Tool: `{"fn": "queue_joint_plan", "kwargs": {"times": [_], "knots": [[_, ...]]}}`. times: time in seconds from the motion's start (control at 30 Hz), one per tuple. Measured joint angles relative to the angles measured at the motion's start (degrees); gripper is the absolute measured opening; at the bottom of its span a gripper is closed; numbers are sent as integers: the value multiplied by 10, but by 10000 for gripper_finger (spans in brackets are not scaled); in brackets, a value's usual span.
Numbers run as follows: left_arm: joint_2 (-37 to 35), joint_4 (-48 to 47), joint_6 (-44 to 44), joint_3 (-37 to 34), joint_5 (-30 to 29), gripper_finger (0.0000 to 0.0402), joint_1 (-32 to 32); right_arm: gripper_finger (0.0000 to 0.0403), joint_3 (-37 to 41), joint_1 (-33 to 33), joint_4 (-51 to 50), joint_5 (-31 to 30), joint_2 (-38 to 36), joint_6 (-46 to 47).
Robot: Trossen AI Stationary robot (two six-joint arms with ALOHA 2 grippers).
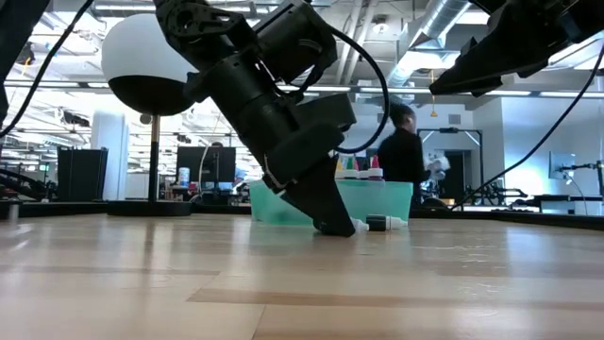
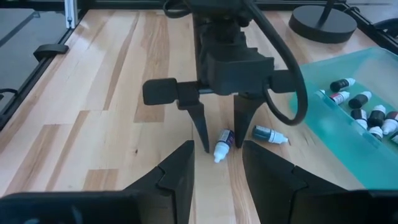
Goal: Pick & Place food coloring
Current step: Put the purple food coloring bottle into the green bin
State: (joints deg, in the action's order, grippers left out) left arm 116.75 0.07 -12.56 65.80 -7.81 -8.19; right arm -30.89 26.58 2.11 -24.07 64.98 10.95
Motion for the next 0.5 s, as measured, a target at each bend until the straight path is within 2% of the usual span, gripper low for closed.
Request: {"fn": "queue_joint_plan", "kwargs": {"times": [0.5], "knots": [[1, -6, 133, 2, 8, 200, -4, 127, 0, -1, 0, 0, 0, 1]]}}
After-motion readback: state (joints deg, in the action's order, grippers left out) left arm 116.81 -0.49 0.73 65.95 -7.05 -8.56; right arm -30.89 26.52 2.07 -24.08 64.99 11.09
